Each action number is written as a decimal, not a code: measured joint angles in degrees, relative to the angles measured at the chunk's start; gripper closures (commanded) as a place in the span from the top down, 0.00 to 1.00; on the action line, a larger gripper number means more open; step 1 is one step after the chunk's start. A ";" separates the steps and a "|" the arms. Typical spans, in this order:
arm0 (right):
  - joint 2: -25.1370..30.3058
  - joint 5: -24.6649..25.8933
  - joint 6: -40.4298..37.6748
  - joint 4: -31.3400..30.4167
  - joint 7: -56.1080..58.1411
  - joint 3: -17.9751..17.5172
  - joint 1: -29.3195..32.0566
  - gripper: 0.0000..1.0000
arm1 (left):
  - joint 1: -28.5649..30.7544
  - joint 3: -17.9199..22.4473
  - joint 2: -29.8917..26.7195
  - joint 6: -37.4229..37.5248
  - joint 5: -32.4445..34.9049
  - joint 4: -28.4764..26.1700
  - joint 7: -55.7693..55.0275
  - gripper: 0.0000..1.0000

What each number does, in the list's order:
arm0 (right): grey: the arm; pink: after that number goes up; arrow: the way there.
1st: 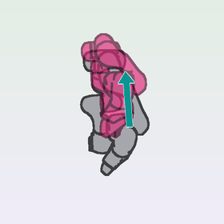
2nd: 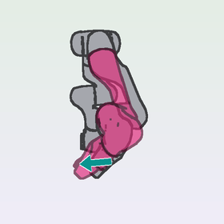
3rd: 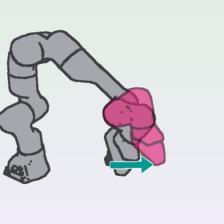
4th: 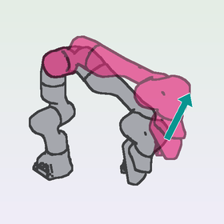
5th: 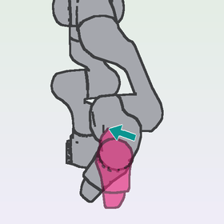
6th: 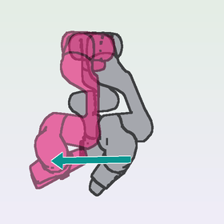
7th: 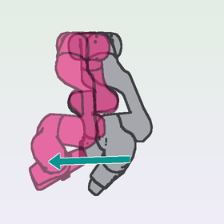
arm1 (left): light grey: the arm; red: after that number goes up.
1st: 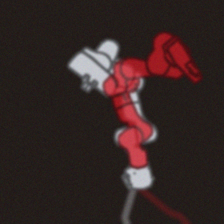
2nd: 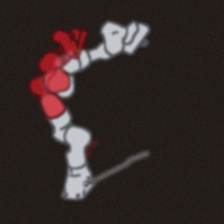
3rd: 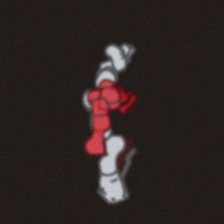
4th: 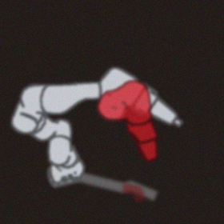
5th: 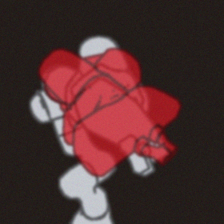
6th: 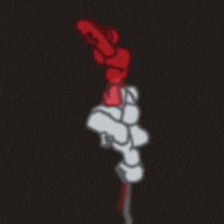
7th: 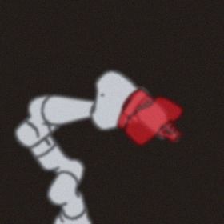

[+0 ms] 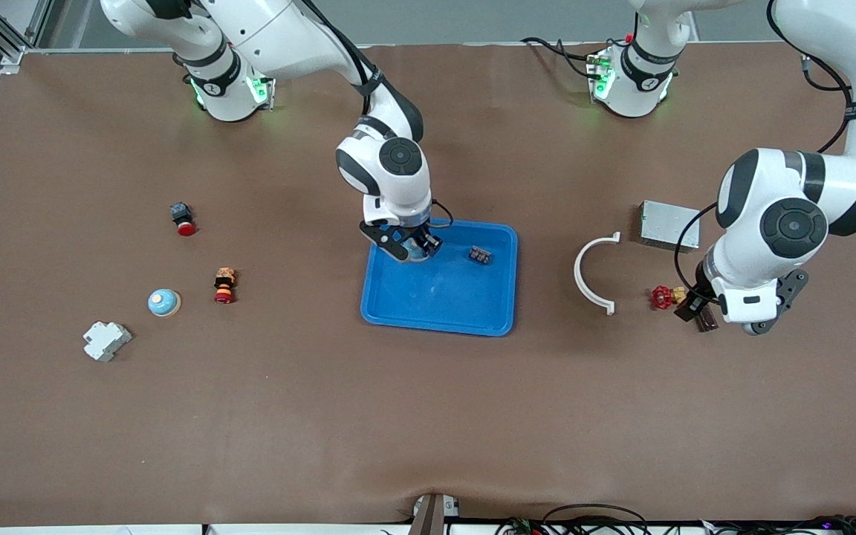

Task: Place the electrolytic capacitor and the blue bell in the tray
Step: 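Open the right gripper over the tray while the left gripper grasps the capacitor, then grasp the second blue bell with the right gripper while the left gripper lifts, then carry the second capacitor into the tray and open the left gripper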

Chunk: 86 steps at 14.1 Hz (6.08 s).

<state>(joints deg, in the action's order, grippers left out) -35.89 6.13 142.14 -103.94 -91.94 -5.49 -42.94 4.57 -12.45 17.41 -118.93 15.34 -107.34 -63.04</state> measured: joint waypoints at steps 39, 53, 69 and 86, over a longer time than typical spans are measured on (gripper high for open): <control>15.85 -3.86 -1.25 -13.75 95.72 1.59 54.93 1.00 | 11.41 -14.32 4.13 -0.85 7.02 0.79 2.14 0.00; 11.61 -4.94 13.40 -23.22 96.22 1.33 55.50 1.00 | -4.69 -20.91 16.35 -0.16 2.94 13.43 -36.27 0.00; 10.68 -4.91 14.16 -22.50 97.36 1.55 55.56 1.00 | -12.10 -19.23 25.77 -8.00 6.17 16.63 -42.74 0.00; 10.59 -4.91 13.98 -22.57 98.25 1.66 56.99 0.19 | -14.26 -18.54 27.84 -11.27 10.52 18.54 -43.90 1.00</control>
<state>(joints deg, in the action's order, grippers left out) -25.30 1.22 156.12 -126.51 6.30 -3.83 14.05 -9.69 -30.98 45.25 -130.20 25.87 -88.80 -106.94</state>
